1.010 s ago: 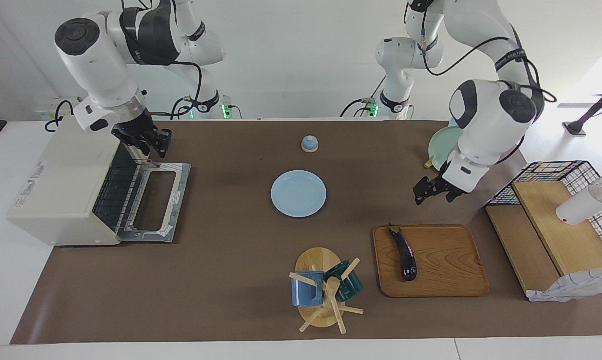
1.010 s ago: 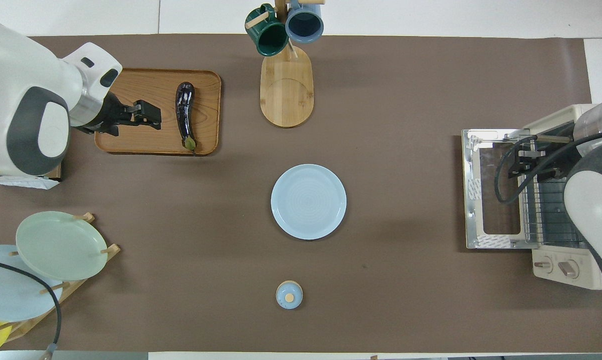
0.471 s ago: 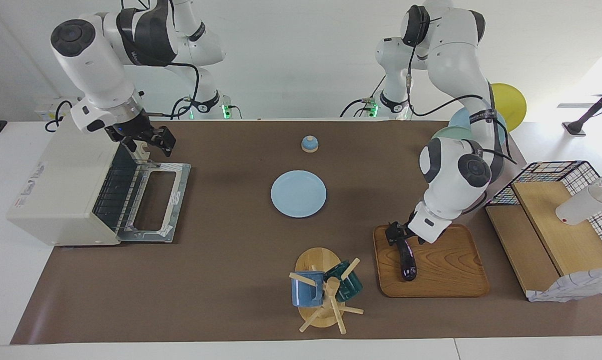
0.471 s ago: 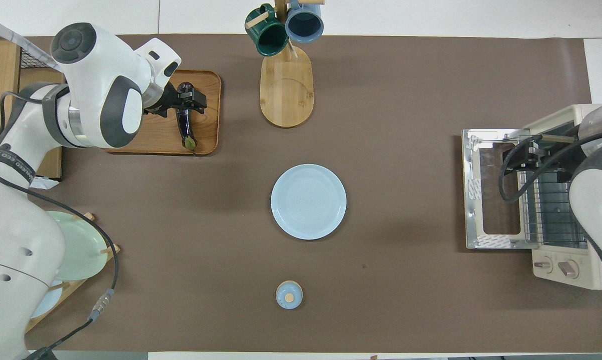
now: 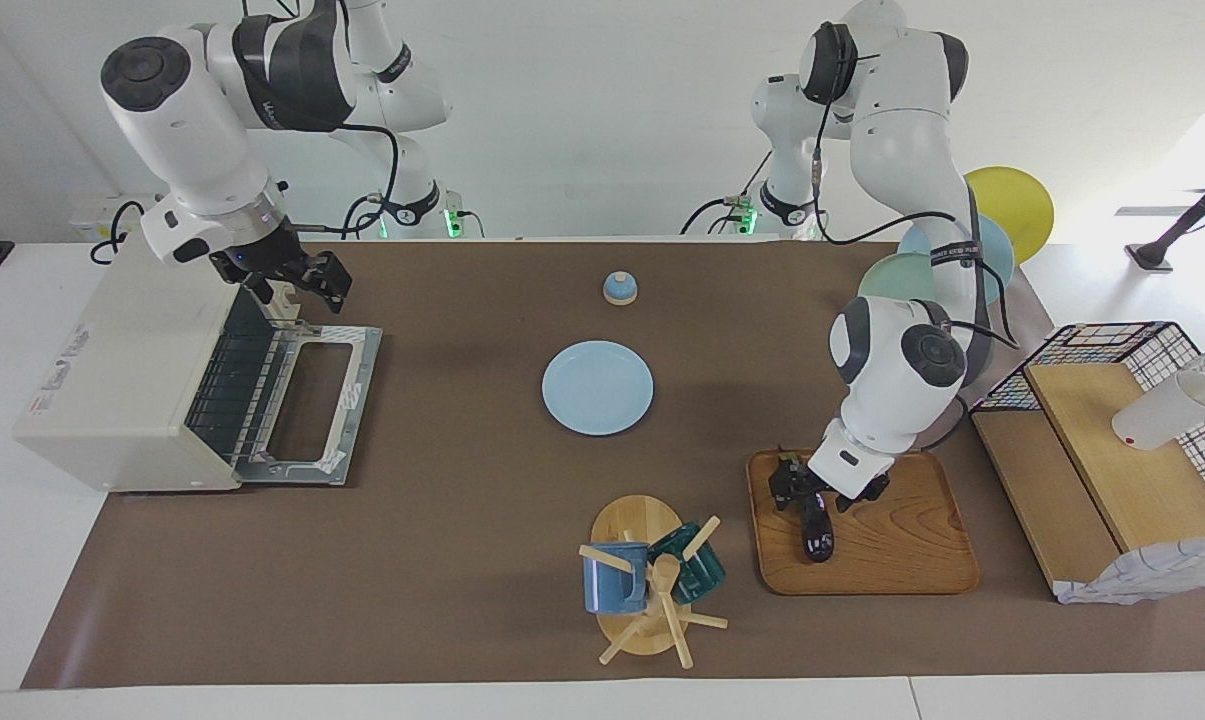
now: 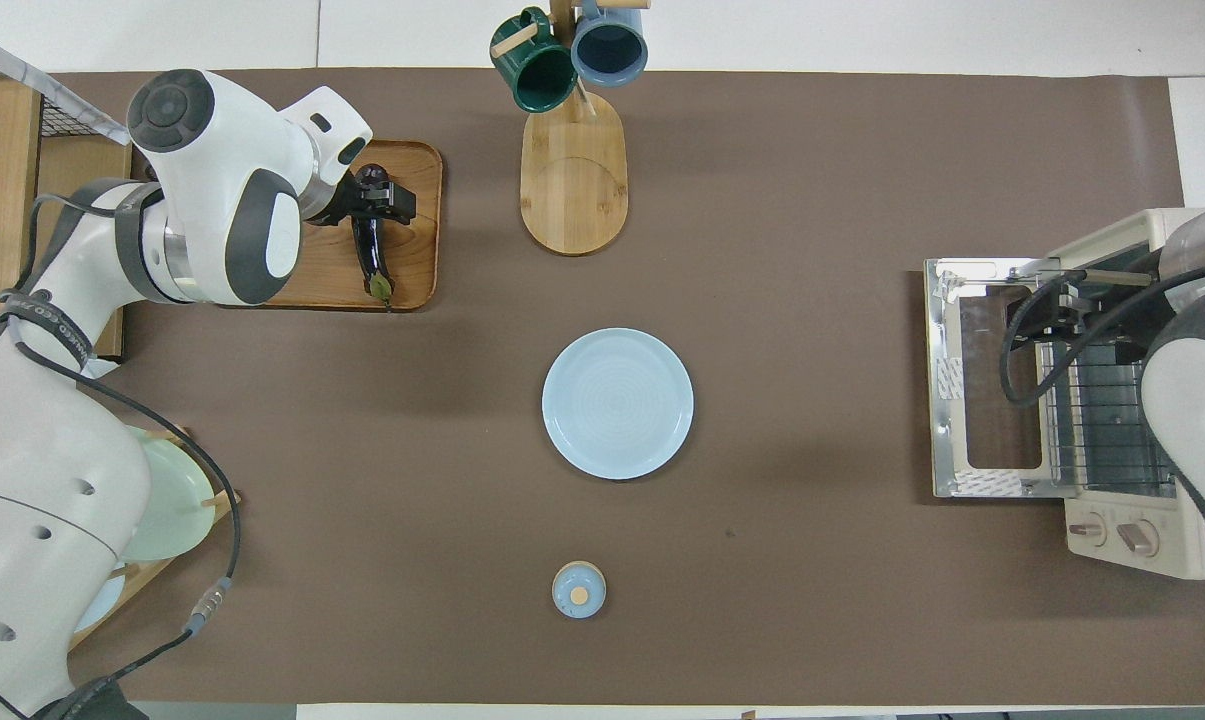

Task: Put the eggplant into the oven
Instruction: 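Grasp the eggplant on the wooden tray with the left gripper, then carry the eggplant and set it on the blue plate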

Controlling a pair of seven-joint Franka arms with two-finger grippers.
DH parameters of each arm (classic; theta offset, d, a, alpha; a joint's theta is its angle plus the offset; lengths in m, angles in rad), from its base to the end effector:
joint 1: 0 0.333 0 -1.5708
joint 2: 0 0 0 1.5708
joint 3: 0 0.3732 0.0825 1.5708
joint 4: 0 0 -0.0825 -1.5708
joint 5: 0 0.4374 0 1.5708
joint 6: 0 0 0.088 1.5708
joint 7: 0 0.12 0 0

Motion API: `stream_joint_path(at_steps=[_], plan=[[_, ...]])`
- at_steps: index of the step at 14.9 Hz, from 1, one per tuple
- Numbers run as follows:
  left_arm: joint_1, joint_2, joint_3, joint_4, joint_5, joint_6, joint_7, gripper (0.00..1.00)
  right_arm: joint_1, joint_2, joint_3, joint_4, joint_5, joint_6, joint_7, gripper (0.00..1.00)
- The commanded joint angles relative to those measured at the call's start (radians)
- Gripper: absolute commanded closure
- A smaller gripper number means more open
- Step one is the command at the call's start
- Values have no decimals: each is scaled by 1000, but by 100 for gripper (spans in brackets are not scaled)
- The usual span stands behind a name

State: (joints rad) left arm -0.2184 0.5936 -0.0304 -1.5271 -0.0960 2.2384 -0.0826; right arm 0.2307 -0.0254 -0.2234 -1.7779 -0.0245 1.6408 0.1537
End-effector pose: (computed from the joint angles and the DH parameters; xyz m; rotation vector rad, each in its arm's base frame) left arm 0.7703 -0.1954 0.3295 3.0201 -0.1587 0.1519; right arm 0.5924 0.0002 0.5809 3.1013 -0.2220 -0.1719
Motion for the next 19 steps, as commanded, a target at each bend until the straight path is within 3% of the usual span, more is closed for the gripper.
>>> stream_joint_path(at_steps=[1,4,5,7,9,10,12,16,19], plan=[[-2,-8,7,-48,27,52,23,3,-7,-11,1,-5,26,-1,-74,0],[-9,-17,7,-85,25,73,30,11,-5,-13,2,-6,40,1,-78,0],[-9,-20,7,-96,25,87,30,20,-5,-11,2,-6,41,2,-80,0],[-9,-23,9,-108,27,90,34,52,-4,-11,4,-5,47,5,-85,0],[2,-23,9,-82,25,44,43,92,1,-11,4,-3,51,7,-86,0],[4,-23,9,-49,24,5,44,100,2,-13,4,-5,51,7,-85,0],[8,-49,9,-18,4,-74,41,100,-2,-13,4,-3,51,7,-82,0],[7,-219,10,-42,-103,-251,-8,100,4,-13,6,-3,51,7,-88,0],[-82,-316,7,-91,-108,-315,-188,100,7,-19,10,-5,51,7,-86,0]])
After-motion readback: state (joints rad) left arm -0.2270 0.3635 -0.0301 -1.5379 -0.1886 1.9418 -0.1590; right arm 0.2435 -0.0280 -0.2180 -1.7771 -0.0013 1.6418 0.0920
